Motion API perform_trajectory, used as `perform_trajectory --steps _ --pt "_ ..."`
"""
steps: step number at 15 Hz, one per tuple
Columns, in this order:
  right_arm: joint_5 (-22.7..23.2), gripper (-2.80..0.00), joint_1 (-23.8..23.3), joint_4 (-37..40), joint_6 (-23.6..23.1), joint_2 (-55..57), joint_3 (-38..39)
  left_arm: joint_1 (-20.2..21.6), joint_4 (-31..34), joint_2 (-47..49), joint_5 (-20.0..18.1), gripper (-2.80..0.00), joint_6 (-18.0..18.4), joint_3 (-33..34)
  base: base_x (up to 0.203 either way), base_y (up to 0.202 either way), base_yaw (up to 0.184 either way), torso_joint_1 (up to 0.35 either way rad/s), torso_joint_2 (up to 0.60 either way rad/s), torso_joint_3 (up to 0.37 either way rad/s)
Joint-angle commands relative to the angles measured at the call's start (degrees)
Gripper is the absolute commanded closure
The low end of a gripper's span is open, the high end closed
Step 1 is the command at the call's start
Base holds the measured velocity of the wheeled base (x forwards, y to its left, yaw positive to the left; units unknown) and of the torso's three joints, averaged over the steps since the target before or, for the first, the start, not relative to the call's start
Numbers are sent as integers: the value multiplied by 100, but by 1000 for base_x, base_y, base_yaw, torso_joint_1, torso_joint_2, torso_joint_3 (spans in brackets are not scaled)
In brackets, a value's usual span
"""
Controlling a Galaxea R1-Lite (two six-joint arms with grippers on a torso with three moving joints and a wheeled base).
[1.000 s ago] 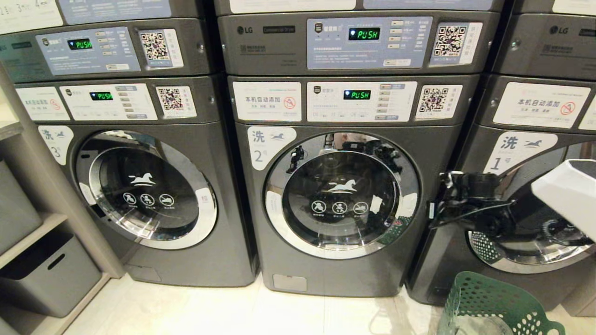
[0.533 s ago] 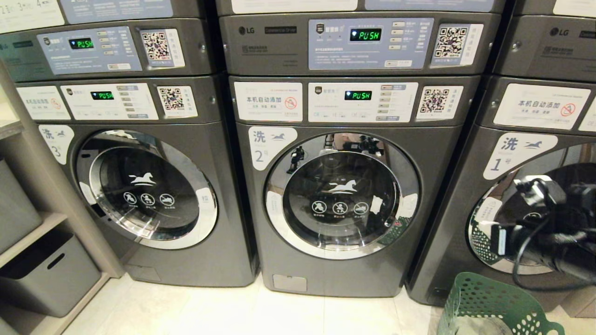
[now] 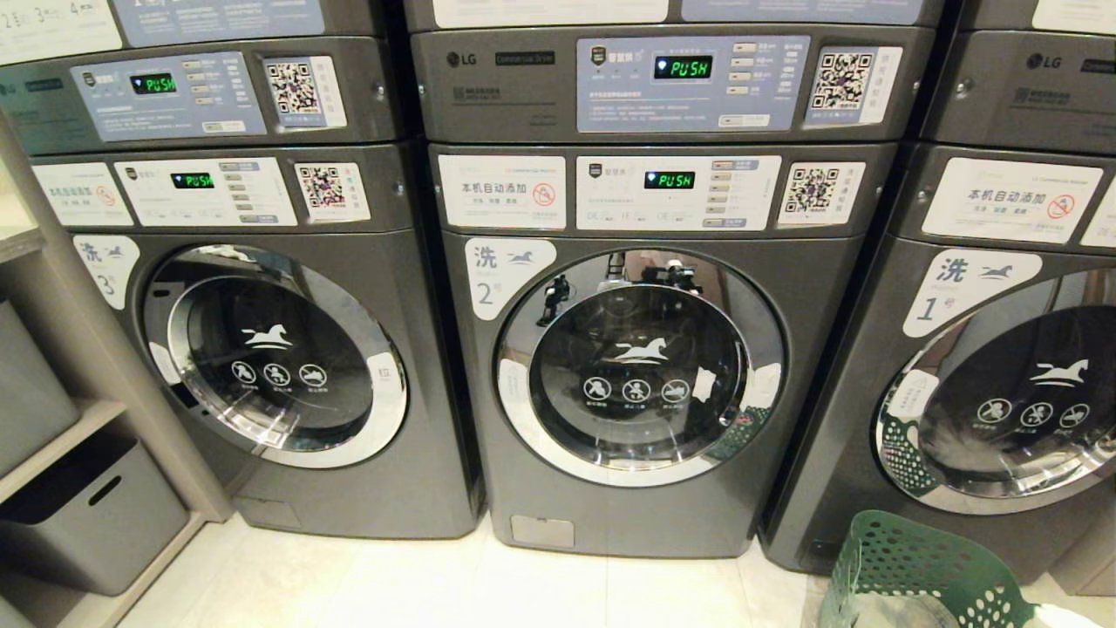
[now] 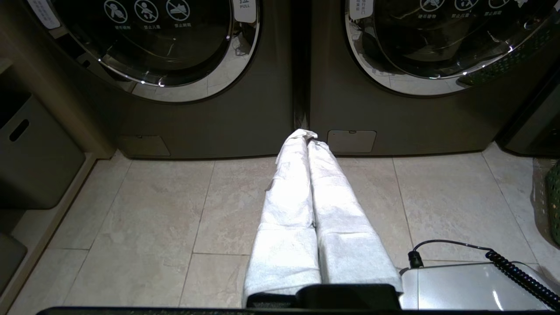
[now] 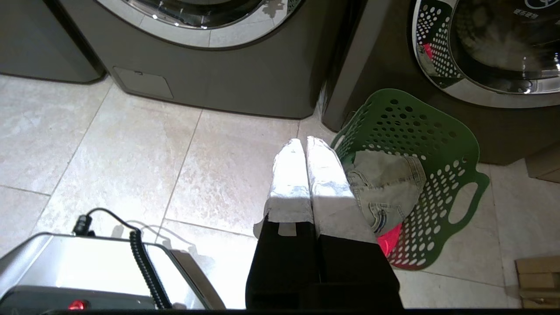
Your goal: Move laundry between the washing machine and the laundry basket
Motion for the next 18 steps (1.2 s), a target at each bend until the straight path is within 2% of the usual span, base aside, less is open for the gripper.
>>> perform_trajectory --steps 1,3,6,18 --pt "-31 0 40 1178 -84 -2008 49 4 11 -2 0 0 4 -1 0 0 0 0 0 0" --pt "-55 0 95 1717 -145 -3049 35 4 11 -2 0 0 4 -1 0 0 0 0 0 0" --pt "-76 0 134 1918 -161 -4251 59 4 11 -2 0 0 4 -1 0 0 0 0 0 0" --pt "-78 0 151 1855 -260 -4318 116 4 11 -2 0 0 4 -1 0 0 0 0 0 0"
